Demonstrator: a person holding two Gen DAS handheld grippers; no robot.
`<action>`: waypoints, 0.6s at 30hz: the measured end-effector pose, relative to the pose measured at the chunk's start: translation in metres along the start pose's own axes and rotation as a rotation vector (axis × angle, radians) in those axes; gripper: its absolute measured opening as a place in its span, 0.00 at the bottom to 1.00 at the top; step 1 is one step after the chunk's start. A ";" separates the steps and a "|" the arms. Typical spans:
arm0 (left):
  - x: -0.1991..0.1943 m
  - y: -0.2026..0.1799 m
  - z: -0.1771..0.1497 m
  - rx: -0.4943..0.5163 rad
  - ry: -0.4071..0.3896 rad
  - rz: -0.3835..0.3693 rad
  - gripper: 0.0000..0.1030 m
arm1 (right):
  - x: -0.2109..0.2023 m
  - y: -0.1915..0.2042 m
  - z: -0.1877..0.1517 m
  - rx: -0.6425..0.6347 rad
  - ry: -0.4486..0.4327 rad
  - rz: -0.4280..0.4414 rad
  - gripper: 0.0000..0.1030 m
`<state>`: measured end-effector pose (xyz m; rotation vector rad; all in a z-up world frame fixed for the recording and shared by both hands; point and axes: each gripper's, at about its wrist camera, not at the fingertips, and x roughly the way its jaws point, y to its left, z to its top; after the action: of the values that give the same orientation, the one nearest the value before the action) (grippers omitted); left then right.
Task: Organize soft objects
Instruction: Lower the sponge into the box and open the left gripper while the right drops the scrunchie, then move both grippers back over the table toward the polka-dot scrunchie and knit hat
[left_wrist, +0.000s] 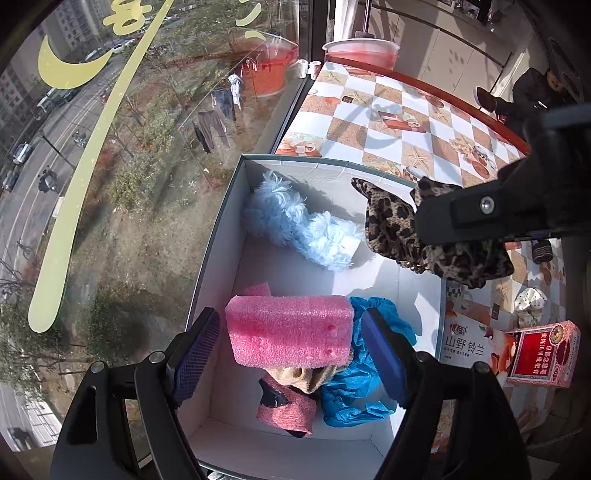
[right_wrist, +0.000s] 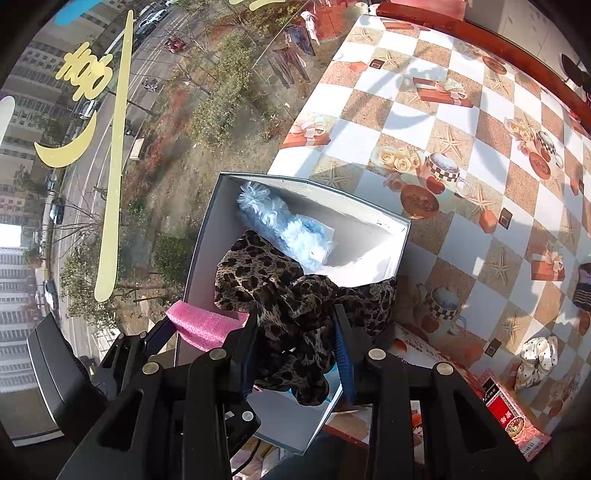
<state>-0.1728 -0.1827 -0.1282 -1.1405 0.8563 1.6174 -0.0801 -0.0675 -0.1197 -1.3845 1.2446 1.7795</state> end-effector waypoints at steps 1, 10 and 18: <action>0.000 0.001 -0.001 -0.010 0.005 -0.013 0.80 | -0.002 -0.001 0.000 0.008 -0.009 0.002 0.69; -0.009 0.007 -0.006 -0.078 -0.023 -0.186 0.92 | -0.013 -0.019 -0.004 0.088 0.018 0.039 1.00; -0.014 0.002 -0.005 -0.122 -0.002 -0.274 1.00 | -0.035 -0.028 -0.021 0.139 -0.007 0.107 1.00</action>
<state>-0.1719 -0.1916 -0.1166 -1.2809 0.5768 1.4575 -0.0362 -0.0708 -0.0967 -1.2541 1.4347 1.7297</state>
